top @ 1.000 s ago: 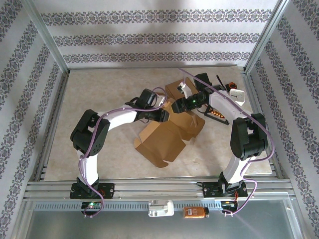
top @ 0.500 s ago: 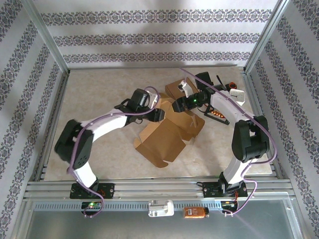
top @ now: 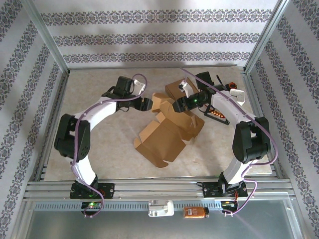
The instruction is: Fold the paper box
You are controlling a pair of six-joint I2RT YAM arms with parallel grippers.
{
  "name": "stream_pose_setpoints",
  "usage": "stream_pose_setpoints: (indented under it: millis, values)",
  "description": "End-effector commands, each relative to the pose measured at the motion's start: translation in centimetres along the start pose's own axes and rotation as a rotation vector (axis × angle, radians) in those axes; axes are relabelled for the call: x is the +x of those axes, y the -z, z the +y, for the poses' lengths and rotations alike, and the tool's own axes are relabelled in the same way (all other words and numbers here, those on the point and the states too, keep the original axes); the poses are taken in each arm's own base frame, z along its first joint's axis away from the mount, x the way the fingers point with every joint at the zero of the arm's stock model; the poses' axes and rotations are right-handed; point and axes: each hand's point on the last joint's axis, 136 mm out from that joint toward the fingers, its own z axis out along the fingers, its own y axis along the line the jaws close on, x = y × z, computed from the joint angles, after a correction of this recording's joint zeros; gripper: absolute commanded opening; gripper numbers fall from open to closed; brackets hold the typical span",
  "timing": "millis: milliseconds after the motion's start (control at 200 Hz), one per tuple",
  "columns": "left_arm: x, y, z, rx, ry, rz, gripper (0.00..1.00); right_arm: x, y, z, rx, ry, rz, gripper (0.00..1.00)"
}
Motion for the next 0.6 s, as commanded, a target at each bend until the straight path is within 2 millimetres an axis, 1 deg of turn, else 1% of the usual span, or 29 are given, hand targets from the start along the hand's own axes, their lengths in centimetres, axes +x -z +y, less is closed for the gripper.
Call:
stream_pose_setpoints:
  millis: [0, 155, 205, 255, 300, 305, 330, 340, 375, 390, 430, 465, 495, 510, 600]
  values:
    - [-0.3, -1.2, -1.0, 0.093, -0.119, 0.038, 0.71, -0.6, 0.7, 0.9, -0.005, 0.04, -0.01, 0.63]
    - [-0.8, -4.1, 0.3, 0.102, -0.117, 0.053, 0.73, -0.5, 0.6, 1.1, -0.007, 0.044, -0.008, 0.63]
    - [-1.2, -4.7, 0.3, 0.119, -0.114, 0.043, 0.7, -0.4, 0.5, 1.0, -0.007, 0.043, -0.005, 0.63]
    - [-1.5, -4.9, -0.2, 0.144, -0.111, 0.026, 0.62, -0.3, 0.5, 1.0, -0.001, 0.043, -0.004, 0.63]
    - [-2.0, -4.8, -0.8, 0.175, -0.127, 0.0, 0.52, -0.4, 0.6, 1.0, 0.007, 0.04, -0.004, 0.64]
    - [-1.9, -4.8, -0.9, 0.178, -0.127, -0.001, 0.52, -0.4, 0.6, 1.0, 0.009, 0.04, -0.004, 0.64]
    - [-2.0, -4.8, -1.3, 0.19, -0.139, -0.009, 0.44, -0.4, 0.7, 1.0, 0.014, 0.041, -0.006, 0.64]
    - [-1.9, -4.8, -1.4, 0.195, -0.145, -0.01, 0.39, -0.4, 0.7, 0.9, 0.018, 0.039, -0.006, 0.65]
    - [-1.9, -4.7, -1.9, 0.206, -0.172, -0.017, 0.31, -0.5, 1.0, 1.0, 0.03, 0.041, -0.013, 0.66]
    - [-1.9, -4.6, -2.2, 0.209, -0.183, -0.018, 0.26, -0.5, 1.1, 0.9, 0.041, 0.042, -0.014, 0.67]
    - [-1.7, -4.5, -2.6, 0.209, -0.218, -0.019, 0.19, -0.7, 1.6, 1.1, 0.068, 0.051, -0.024, 0.71]
    - [-1.6, -4.4, -2.6, 0.194, -0.232, -0.019, 0.08, -0.8, 2.1, 1.2, 0.094, 0.063, -0.037, 0.76]
    - [-1.5, -4.3, -2.4, 0.18, -0.246, -0.015, 0.02, -1.0, 2.7, 1.2, 0.129, 0.078, -0.05, 0.79]
    - [-1.4, -4.3, -2.4, 0.174, -0.25, -0.011, 0.0, -1.0, 2.9, 1.1, 0.148, 0.084, -0.056, 0.79]
    - [-1.1, -4.0, -1.8, 0.116, -0.279, -0.005, 0.0, -1.2, 4.5, 1.1, 0.252, 0.145, -0.099, 0.83]
